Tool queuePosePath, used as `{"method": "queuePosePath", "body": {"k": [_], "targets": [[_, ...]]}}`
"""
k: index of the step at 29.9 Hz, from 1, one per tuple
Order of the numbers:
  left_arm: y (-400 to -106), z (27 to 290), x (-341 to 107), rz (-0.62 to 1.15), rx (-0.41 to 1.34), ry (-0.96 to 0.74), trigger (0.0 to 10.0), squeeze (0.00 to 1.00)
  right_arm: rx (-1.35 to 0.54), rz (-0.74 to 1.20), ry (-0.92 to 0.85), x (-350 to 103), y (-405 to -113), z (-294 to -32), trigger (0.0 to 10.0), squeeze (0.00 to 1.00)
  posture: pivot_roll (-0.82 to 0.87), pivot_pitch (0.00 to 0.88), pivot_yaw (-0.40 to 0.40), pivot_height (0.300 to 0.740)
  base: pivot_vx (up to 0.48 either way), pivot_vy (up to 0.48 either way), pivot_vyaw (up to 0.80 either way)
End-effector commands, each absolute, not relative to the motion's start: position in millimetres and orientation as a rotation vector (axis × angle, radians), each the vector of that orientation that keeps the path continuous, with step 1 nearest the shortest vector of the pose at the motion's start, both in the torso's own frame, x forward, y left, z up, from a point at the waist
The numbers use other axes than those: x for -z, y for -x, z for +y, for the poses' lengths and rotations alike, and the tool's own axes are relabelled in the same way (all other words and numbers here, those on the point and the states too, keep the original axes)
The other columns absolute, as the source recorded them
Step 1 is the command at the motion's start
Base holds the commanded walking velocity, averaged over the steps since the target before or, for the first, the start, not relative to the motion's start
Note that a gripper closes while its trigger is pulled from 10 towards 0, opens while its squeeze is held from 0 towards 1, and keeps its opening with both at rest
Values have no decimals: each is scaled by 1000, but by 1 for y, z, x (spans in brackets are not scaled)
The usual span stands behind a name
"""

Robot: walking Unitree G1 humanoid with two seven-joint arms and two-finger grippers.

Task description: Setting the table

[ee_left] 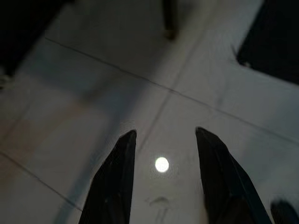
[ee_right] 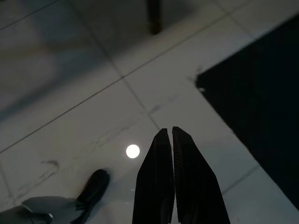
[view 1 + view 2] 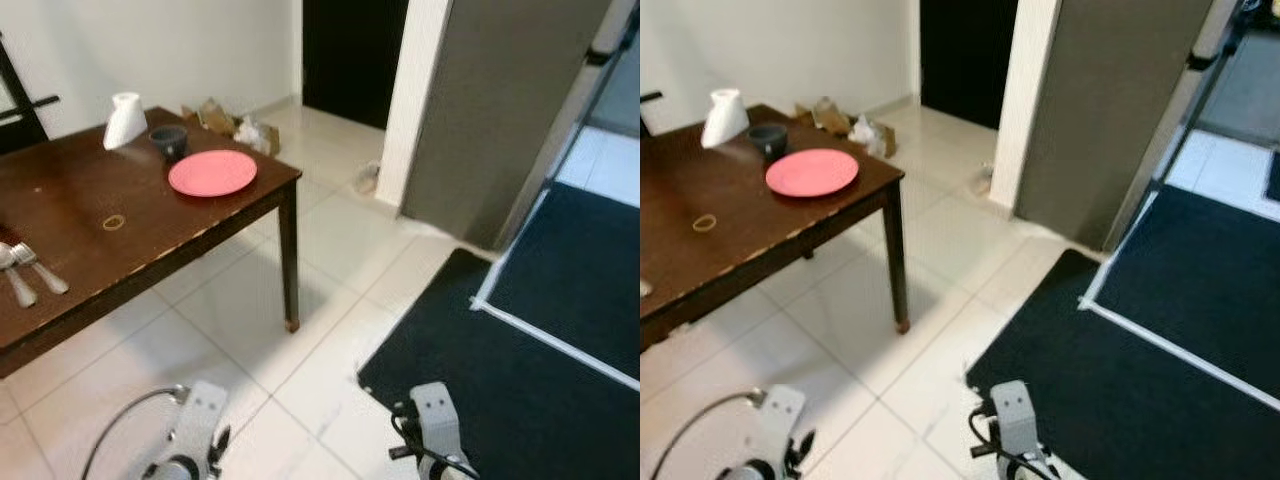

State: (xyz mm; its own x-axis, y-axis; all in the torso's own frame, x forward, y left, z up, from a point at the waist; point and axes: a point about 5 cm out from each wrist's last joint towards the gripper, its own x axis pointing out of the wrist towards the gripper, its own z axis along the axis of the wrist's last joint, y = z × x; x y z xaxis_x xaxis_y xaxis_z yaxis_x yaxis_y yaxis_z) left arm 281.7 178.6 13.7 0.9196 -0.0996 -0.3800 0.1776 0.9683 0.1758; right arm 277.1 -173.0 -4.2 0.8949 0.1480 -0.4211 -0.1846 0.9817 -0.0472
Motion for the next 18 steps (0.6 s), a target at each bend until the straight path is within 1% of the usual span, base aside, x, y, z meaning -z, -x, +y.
{"method": "queuePosePath", "body": {"k": [1,2,3,4,7,9,10,11,12,18], "targets": [[-286,180,-21,357,133,-203,10000,0,-155,392,70,-3,-280,-176,10000,0,13,94,57,740,0,0,769],[-308,186,-61,216,88,-183,10000,0,-124,234,21,-39,-301,-181,10000,0,20,97,58,740,0,0,769],[-308,186,-61,216,88,-183,10000,0,-124,234,21,-39,-301,-181,10000,0,20,97,58,740,0,0,769],[-323,191,-95,109,46,-157,10000,0,-115,98,4,-75,-315,-184,10000,0,20,97,58,740,0,0,775],[-327,193,-107,75,32,-150,10000,0,-116,53,3,-88,-319,-184,10000,0,20,97,58,740,0,0,775],[-336,195,-137,-14,-13,-118,10000,0,-121,-68,8,-124,-328,-184,10000,0,21,102,60,740,0,0,775],[-336,195,-137,-14,-13,-118,10000,0,-121,-68,8,-124,-328,-184,10000,0,21,102,60,740,0,0,775],[-339,196,-149,-47,-29,-97,10000,0,-124,-117,10,-139,-331,-183,10000,0,22,102,60,740,0,0,775],[-341,194,-172,-115,-52,-64,10000,0,-137,-209,-1,-167,-333,-178,10000,0,22,102,60,740,0,0,775],[-339,189,-195,-173,-58,-43,10000,0,-166,-276,-33,-192,-330,-168,10000,0,26,104,58,740,0,0,775]]}}
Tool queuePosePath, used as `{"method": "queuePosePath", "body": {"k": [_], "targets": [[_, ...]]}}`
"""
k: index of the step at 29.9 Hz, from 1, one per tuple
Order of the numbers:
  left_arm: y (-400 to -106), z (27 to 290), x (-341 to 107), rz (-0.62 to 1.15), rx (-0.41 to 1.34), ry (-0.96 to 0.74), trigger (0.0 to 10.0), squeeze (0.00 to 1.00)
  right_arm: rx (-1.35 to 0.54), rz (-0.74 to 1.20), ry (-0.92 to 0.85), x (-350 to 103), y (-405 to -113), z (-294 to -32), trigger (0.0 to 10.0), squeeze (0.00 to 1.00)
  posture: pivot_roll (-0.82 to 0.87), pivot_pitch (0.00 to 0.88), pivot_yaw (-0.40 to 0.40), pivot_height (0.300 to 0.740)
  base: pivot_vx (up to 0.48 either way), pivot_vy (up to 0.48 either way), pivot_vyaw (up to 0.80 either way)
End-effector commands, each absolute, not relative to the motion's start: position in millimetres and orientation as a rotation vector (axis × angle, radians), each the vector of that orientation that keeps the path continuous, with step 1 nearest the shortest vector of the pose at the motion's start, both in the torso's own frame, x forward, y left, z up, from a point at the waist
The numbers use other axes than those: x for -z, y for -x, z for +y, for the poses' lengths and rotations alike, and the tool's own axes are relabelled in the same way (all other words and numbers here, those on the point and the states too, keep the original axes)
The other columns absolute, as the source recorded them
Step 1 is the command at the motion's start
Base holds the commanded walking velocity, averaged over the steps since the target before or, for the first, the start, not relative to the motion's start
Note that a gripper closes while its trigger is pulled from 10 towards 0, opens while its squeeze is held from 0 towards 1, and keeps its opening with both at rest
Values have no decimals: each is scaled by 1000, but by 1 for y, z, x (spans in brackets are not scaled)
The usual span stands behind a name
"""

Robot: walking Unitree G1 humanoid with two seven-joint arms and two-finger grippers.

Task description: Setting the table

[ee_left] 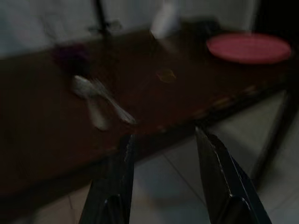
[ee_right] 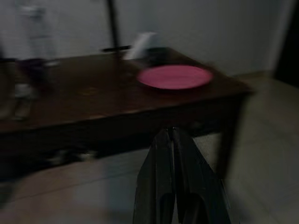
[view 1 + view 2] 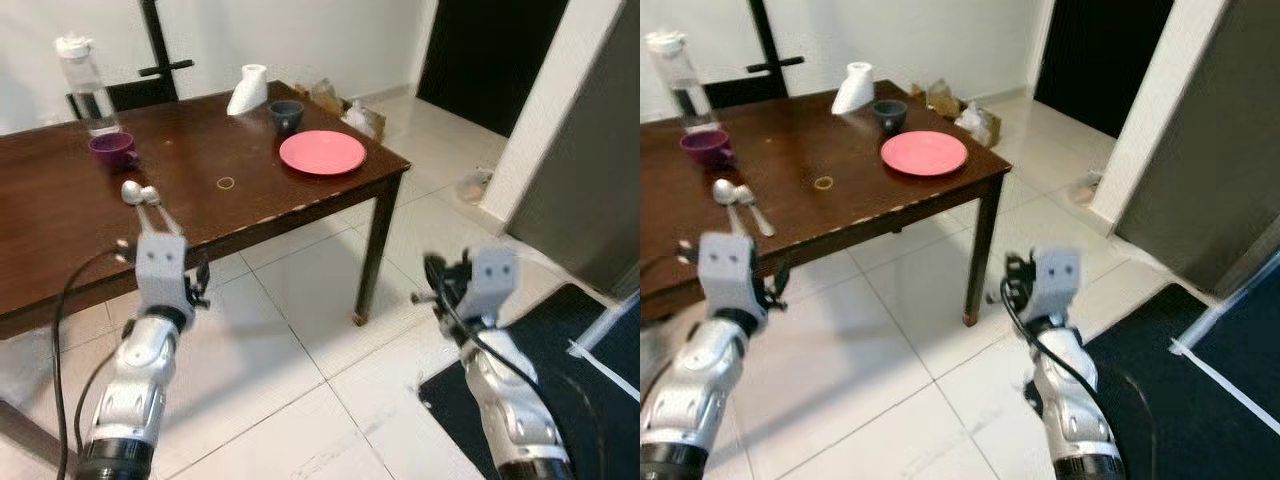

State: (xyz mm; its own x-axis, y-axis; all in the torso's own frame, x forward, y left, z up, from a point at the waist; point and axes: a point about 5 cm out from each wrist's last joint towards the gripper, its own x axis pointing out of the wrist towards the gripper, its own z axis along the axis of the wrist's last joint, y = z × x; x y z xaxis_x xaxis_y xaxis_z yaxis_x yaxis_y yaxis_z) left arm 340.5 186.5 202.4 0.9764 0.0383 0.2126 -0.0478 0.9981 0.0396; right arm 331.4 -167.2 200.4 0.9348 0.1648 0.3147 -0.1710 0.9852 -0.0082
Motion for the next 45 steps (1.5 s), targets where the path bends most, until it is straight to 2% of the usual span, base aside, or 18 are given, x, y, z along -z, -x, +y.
{"method": "queuePosePath", "body": {"k": [1,9,19,29,45], "targets": [[-338,188,-198,-178,-56,-41,10000,0,-170,-280,-38,-195,-329,-167,10000,0,26,104,58,740,0,0,775],[-336,184,-211,-179,-53,-36,10000,0,-175,-269,-57,-204,-323,-164,10000,0,28,102,59,740,0,0,775],[-339,187,-212,-161,-129,-96,10000,0,-161,-259,-82,-208,-319,-163,10000,0,24,97,58,740,0,0,767],[-345,186,-220,-187,-151,-118,10000,0,-121,-284,-194,-218,-320,-166,10000,0,20,90,56,740,475,0,0],[-347,183,-221,-201,-152,-132,10000,0,-149,-279,-192,-217,-319,-162,10000,0,21,77,56,740,480,0,0]]}}
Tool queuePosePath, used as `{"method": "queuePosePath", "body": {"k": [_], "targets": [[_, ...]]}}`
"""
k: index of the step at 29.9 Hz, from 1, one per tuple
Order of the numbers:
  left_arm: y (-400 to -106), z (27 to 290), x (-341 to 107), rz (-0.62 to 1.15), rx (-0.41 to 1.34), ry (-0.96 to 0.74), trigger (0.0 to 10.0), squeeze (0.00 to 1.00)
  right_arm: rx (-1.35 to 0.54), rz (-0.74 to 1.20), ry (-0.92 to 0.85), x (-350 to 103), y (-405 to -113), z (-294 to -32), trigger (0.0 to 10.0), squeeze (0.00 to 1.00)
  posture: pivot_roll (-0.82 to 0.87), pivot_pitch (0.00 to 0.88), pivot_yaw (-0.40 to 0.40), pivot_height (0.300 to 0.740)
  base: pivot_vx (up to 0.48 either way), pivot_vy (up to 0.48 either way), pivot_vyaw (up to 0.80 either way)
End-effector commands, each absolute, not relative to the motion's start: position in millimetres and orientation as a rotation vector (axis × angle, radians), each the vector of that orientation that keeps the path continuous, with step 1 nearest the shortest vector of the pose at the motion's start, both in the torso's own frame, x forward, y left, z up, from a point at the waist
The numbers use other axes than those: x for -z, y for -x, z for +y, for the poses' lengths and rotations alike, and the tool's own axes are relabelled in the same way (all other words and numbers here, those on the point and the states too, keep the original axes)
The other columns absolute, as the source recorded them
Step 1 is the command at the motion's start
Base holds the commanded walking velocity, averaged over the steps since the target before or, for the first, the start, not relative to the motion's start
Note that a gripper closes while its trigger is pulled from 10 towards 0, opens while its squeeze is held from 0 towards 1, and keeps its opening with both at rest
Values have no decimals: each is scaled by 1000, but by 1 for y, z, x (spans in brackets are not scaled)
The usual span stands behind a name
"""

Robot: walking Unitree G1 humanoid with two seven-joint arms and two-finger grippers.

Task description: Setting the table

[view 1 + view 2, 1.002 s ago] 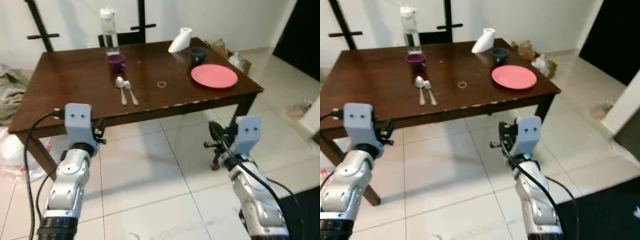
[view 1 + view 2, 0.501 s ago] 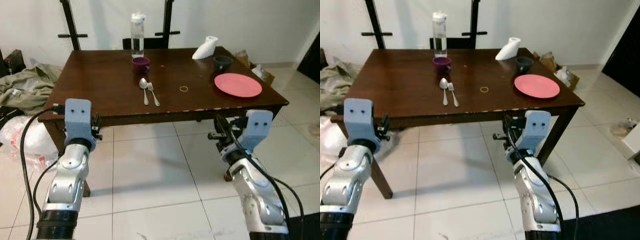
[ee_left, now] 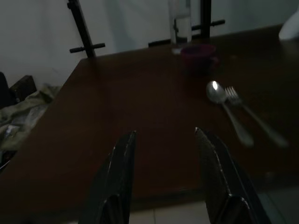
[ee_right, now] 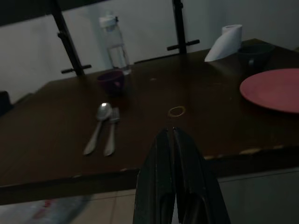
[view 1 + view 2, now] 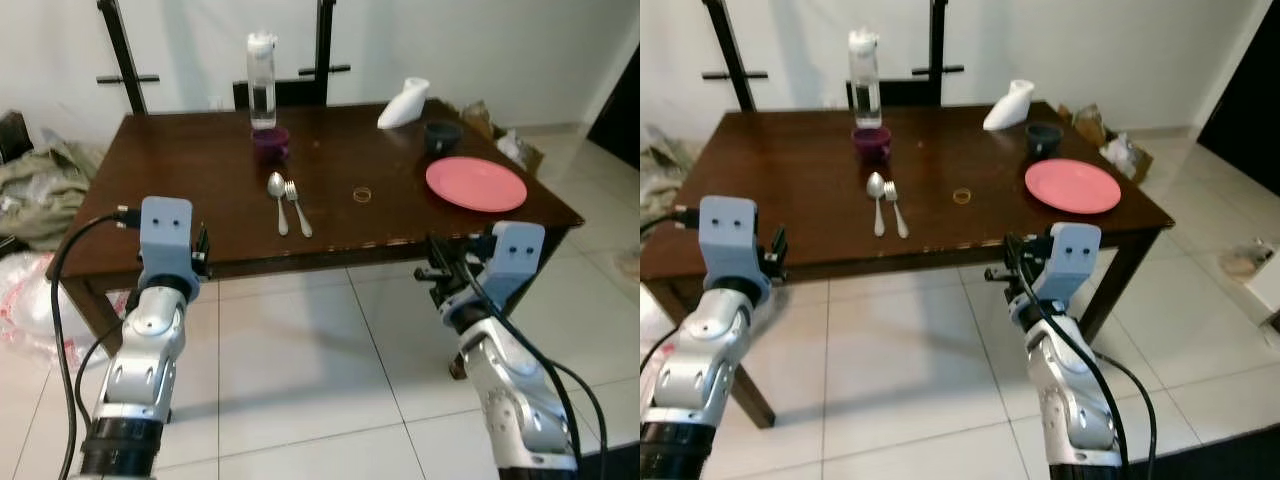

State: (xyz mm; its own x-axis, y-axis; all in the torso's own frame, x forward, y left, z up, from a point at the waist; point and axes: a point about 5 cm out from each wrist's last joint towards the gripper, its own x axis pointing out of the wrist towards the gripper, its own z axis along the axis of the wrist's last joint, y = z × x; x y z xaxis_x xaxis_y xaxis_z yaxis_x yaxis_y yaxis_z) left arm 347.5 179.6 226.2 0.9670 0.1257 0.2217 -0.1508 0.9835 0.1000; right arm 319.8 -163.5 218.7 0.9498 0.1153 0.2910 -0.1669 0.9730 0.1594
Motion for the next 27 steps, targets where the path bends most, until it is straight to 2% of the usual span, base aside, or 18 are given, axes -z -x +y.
{"method": "queuePosePath", "body": {"k": [1,16,27], "targets": [[-347,183,-221,-201,-152,-132,10000,0,-149,-279,-192,-217,-319,-162,10000,0,21,77,56,740,480,0,0],[-347,182,-222,-213,-143,-143,10000,0,-146,-277,-185,-216,-319,-163,10000,0,23,80,61,740,480,0,0],[-348,179,-221,-206,-114,-153,10000,0,-249,-223,-149,-209,-316,-150,10000,0,24,83,63,740,480,0,0]]}}
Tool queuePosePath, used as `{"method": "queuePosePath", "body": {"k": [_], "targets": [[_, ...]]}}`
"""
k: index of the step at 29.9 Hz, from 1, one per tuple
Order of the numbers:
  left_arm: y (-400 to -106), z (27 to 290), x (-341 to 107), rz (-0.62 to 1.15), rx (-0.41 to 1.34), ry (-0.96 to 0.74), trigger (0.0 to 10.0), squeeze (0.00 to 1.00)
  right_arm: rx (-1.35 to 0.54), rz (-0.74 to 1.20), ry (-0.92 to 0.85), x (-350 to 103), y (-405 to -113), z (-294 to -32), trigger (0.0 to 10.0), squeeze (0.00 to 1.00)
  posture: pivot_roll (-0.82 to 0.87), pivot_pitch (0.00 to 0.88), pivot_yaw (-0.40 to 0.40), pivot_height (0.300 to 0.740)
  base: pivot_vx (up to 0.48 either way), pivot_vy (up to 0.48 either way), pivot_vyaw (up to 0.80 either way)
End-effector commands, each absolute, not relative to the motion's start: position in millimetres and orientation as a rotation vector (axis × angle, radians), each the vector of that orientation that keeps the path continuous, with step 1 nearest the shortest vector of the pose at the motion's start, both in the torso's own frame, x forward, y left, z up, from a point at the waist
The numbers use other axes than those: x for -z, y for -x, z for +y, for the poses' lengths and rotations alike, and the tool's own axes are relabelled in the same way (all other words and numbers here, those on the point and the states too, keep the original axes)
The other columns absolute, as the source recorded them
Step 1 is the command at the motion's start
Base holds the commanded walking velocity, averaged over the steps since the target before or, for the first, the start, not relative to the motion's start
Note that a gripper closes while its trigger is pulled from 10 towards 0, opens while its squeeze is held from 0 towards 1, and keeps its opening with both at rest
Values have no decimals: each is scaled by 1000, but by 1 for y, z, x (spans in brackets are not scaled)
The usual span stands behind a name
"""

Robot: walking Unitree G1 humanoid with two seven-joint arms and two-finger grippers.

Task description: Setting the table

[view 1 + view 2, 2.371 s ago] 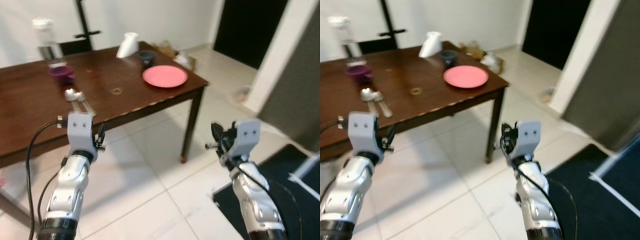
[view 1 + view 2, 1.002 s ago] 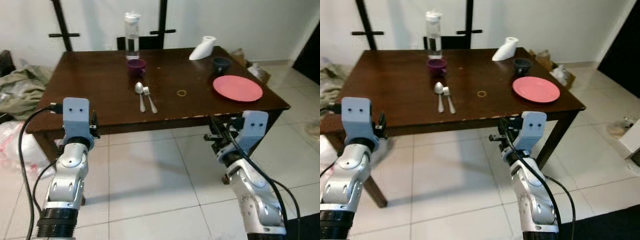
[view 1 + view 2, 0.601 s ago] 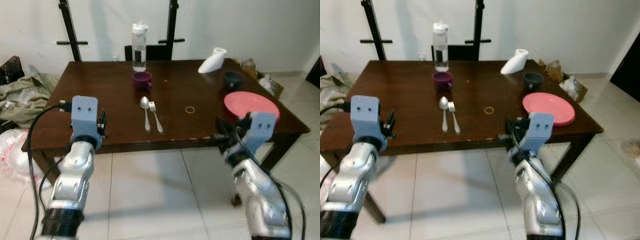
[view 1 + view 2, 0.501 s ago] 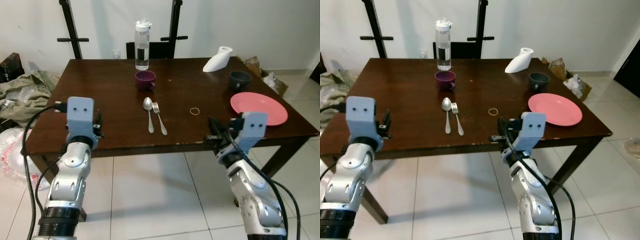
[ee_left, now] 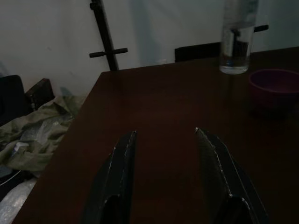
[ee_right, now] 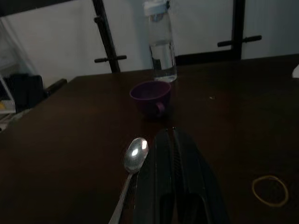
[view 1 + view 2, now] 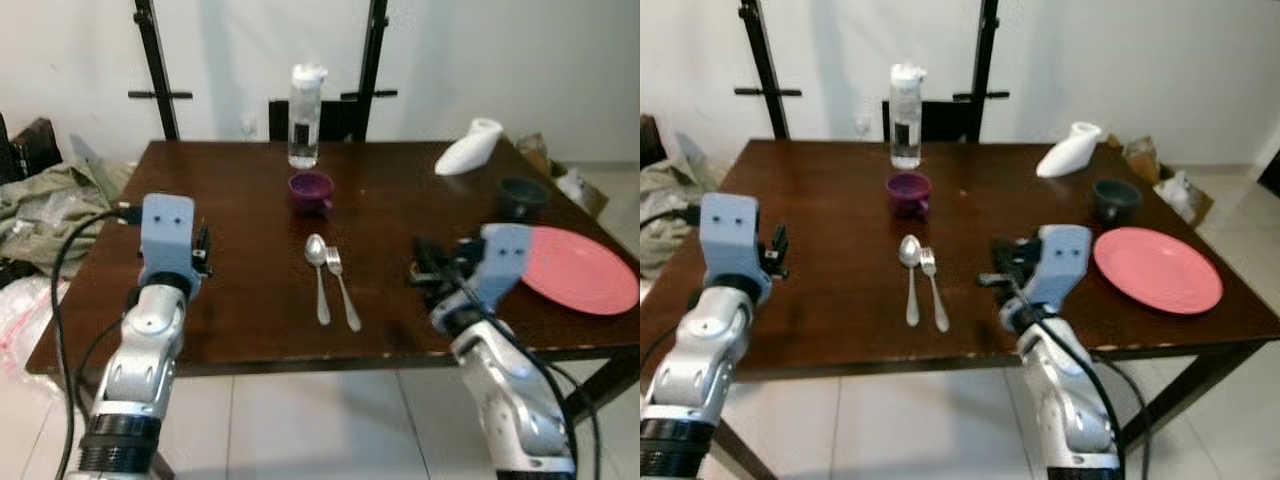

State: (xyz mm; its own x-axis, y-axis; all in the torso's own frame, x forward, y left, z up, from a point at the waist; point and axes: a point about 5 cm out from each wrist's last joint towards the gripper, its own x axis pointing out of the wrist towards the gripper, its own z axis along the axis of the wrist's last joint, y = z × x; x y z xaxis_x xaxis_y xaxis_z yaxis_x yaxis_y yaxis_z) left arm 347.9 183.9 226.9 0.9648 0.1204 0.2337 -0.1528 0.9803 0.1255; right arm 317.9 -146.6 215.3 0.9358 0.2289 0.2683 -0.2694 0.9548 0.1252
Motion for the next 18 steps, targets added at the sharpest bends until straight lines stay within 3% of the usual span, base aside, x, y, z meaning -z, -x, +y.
{"method": "queuePosePath", "body": {"k": [1,6,18], "targets": [[-348,176,-218,-184,-89,-165,10000,0,-270,-198,-129,-205,-316,-147,10000,0,24,83,63,740,480,0,0],[-348,167,-209,-121,-14,-185,10000,0,-323,-129,-76,-193,-314,-137,10000,0,25,89,67,740,312,0,0],[-336,135,-196,47,383,-44,10000,0,-416,5,-40,-168,-309,-122,10000,0,27,94,67,740,0,0,0]]}}
